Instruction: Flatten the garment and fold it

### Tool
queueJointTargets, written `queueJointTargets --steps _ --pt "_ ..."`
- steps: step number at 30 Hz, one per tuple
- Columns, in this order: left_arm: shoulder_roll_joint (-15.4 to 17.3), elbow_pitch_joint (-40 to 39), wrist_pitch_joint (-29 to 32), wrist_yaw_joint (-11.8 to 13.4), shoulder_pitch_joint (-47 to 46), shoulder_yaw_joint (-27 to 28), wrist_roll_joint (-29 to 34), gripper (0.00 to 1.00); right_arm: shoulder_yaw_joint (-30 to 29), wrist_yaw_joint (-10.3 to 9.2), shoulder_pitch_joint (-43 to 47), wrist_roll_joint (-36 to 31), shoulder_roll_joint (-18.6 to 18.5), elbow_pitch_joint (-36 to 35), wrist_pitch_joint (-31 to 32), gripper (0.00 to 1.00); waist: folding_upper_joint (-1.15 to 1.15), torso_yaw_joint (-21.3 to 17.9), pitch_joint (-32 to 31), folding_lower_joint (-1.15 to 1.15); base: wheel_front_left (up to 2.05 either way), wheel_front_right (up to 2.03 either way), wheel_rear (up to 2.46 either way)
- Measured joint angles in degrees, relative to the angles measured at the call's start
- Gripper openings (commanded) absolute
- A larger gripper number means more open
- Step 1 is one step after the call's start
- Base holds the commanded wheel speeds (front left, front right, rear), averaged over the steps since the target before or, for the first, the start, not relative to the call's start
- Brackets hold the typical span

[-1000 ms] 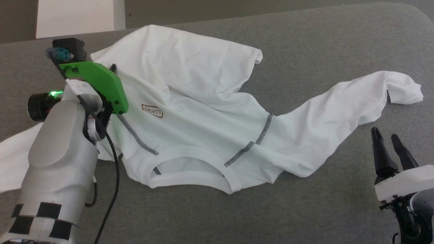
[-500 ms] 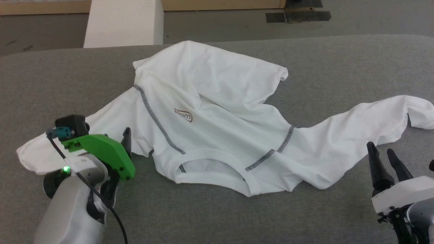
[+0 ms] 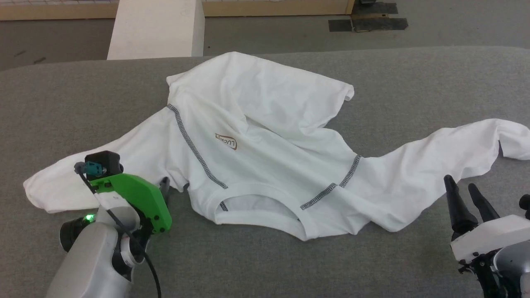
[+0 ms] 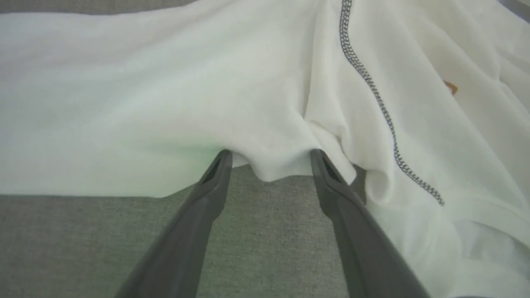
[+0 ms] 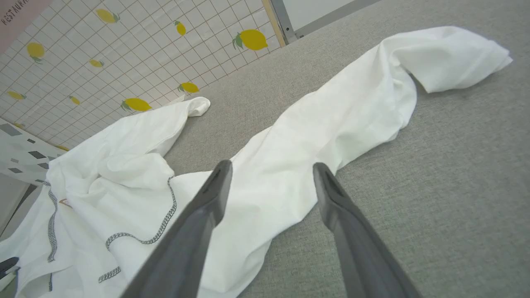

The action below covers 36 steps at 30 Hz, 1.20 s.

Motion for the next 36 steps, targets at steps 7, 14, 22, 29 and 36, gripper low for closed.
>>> queueJointTargets --steps 7,14,22,29,36 --pt "0.31 3.48 1.37 -0.21 -1.22 -0.63 0.08 1.00 -0.51 0.00 0.25 0.12 -0.01 0.41 -0.49 1.00 0.00 -1.41 0.64 0.00 0.00 0.00 0.00" --pt "0.45 4.38 1.34 -0.68 -1.54 0.25 -1.04 0.00 -0.05 0.00 0.23 0.52 -0.01 1.14 -0.94 1.00 0.00 -1.63 0.85 0.00 0.00 0.00 0.00" --pt "2.72 -2.80 0.11 0.90 4.47 7.19 -5.31 0.00 0.03 0.00 0.26 0.52 -0.01 2.21 -1.44 1.00 0.00 -0.92 -0.31 0.00 0.00 0.00 0.00" --pt "9.07 -17.28 3.94 5.87 14.48 15.01 -8.00 0.00 -1.15 0.00 0.87 -0.14 -0.01 2.61 -1.40 1.00 0.00 1.22 -1.18 0.00 0.00 0.00 0.00" --pt "11.28 -18.45 4.72 8.15 14.50 16.21 -7.44 0.00 -0.58 0.00 0.85 -0.14 0.00 2.63 -0.83 1.00 0.00 4.01 -1.38 0.00 0.00 0.00 0.00"
